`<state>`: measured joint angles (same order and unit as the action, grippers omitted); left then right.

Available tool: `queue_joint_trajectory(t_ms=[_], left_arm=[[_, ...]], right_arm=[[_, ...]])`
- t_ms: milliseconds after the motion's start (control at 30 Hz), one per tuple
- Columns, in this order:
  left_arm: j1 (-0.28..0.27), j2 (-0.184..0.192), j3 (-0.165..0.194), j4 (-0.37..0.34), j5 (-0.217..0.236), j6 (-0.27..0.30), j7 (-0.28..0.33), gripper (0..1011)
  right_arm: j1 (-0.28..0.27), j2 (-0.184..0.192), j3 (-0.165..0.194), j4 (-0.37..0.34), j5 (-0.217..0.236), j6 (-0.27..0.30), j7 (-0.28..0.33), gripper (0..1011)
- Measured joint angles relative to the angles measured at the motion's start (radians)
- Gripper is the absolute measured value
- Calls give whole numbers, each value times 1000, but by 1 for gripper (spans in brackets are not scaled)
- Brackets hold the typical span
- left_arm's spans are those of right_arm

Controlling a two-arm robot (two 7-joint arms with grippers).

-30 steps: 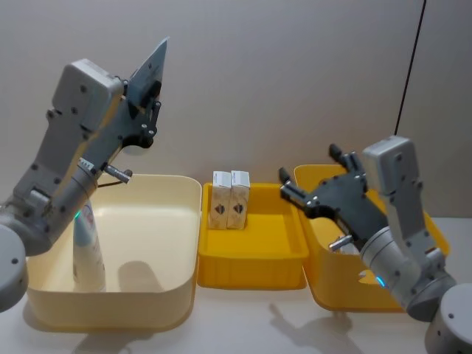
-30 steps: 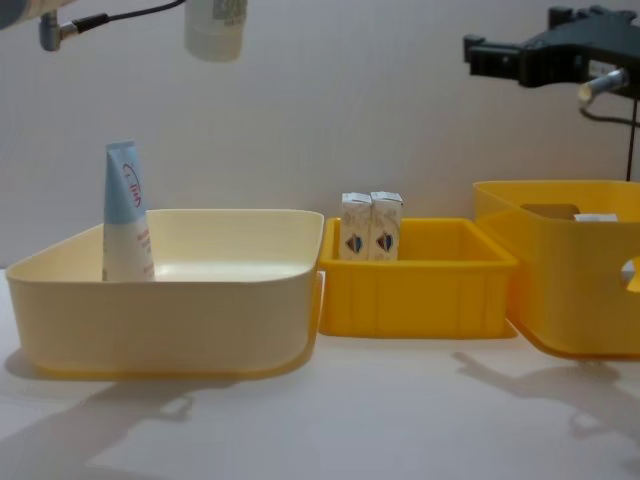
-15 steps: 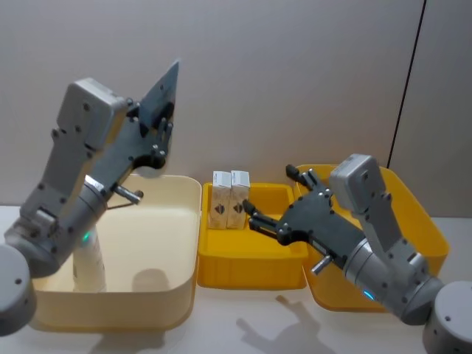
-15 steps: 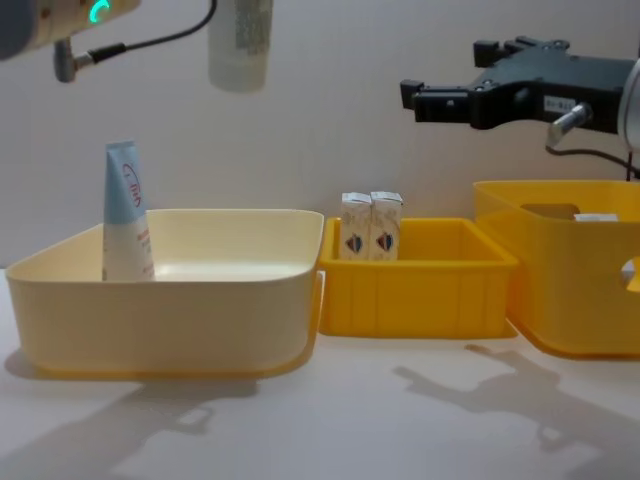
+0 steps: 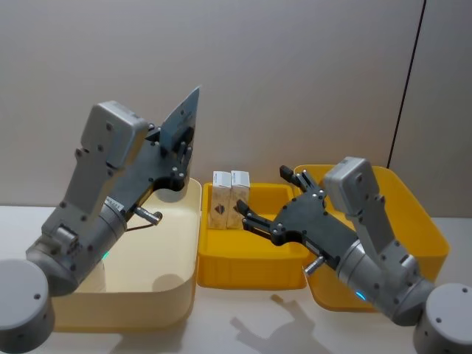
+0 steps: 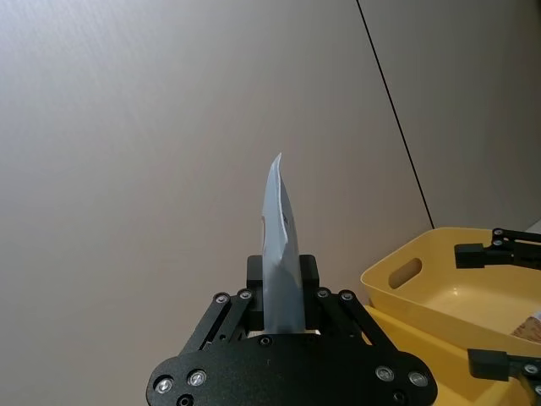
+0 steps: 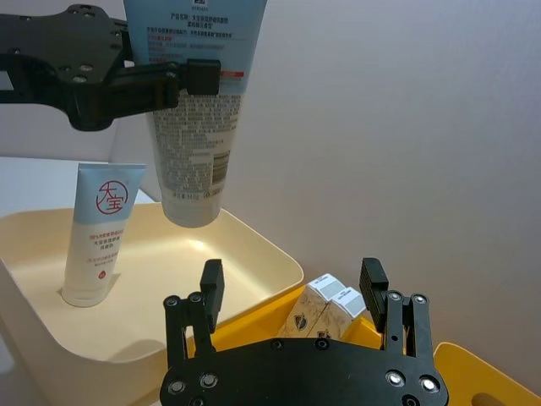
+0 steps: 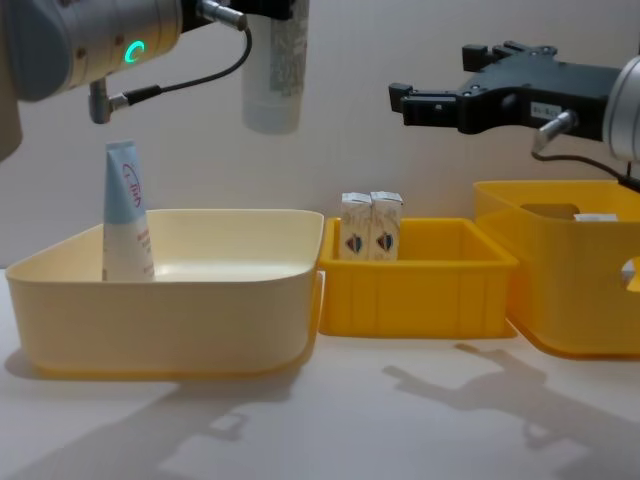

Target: Bimanual collaborative sorting of washing and personal care products

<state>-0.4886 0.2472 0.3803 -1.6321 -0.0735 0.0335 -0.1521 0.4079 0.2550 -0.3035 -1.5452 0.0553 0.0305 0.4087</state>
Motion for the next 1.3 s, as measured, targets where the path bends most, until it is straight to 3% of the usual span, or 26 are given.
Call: queue_joint_trajectory(t_ms=[267,667,1300], left_arm=[[4,-9,3,2,0,6,-11,239],[12,-21,3,2,5,10,-25,238],[24,-39,-2,-8,7,30,-50,239]], right_arm=[[9,-8,-8,6,25,25,5,1001],[34,-4,-34,13,89,133,78,1001],[92,-26,-82,70,110,169,109,1001]])
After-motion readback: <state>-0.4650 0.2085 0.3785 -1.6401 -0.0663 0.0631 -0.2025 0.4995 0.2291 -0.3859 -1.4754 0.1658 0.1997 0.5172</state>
